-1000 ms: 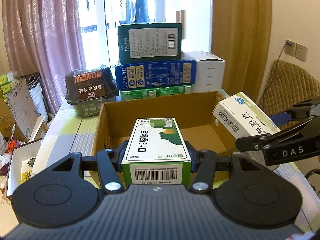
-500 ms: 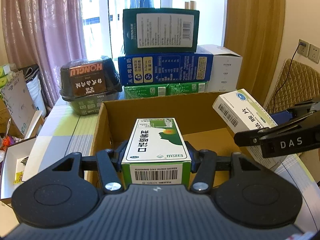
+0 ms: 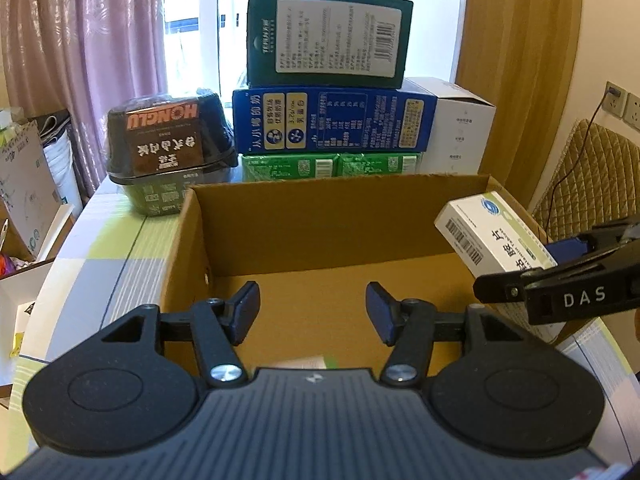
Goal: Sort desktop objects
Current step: 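Open the left tool to drop the green box while the right tool releases the white box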
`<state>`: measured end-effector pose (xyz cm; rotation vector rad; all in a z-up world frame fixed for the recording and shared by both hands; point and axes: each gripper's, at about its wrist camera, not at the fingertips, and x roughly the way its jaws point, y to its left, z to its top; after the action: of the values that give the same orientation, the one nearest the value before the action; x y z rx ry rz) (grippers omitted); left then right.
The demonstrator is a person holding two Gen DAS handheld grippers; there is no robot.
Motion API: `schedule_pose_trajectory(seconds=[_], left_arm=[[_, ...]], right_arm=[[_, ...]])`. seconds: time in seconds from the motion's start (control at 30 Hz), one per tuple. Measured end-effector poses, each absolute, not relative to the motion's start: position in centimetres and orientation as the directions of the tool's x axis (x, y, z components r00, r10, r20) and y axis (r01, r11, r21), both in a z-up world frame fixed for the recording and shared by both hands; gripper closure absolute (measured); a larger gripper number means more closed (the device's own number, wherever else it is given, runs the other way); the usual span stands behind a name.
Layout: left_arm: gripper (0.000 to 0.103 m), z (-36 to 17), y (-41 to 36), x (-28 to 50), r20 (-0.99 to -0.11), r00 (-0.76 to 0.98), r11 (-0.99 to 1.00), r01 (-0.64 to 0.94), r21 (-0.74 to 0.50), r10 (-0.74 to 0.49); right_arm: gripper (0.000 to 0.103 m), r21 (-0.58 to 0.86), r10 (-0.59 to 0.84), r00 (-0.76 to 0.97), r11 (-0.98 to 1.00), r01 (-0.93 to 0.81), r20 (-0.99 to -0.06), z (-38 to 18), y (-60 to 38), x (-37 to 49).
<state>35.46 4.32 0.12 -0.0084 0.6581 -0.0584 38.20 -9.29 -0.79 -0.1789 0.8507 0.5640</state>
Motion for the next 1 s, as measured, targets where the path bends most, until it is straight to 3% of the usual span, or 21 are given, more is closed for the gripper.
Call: schedule_pose_trajectory(seconds=[0.33, 0.47, 0.8, 1.0], left_arm=[[0.041, 1.5, 6.0, 33.1, -0.587, 0.809, 0.999, 0.002, -0.038, -0.024], [0.039, 1.9, 6.3, 31.9, -0.585, 0.811, 0.999, -0.008, -0.039, -0.017], [0.034, 3.6, 6.6, 26.3, -0.581, 0.814, 0.997, -0.043, -0.065, -0.003], [0.021, 3.9, 6.4, 21.3, -0.603, 0.798, 0.994, -0.065, -0.084, 0.001]], right_arm=[[0.034, 0.114, 0.430, 0.530, 0.842, -0.527, -0.731, -0.6, -8.8, 38.7], [0.025, 0.128, 0.445, 0.542, 0.842, -0.523, -0.712, 0.1, -9.3, 38.4], [0.018, 0.142, 0.455, 0.590, 0.855, -0.499, -0.667, 3.4, -12.9, 33.1], [0.010, 0.166, 0.459, 0.591, 0.860, -0.482, -0.663, 3.9, -15.4, 27.3]])
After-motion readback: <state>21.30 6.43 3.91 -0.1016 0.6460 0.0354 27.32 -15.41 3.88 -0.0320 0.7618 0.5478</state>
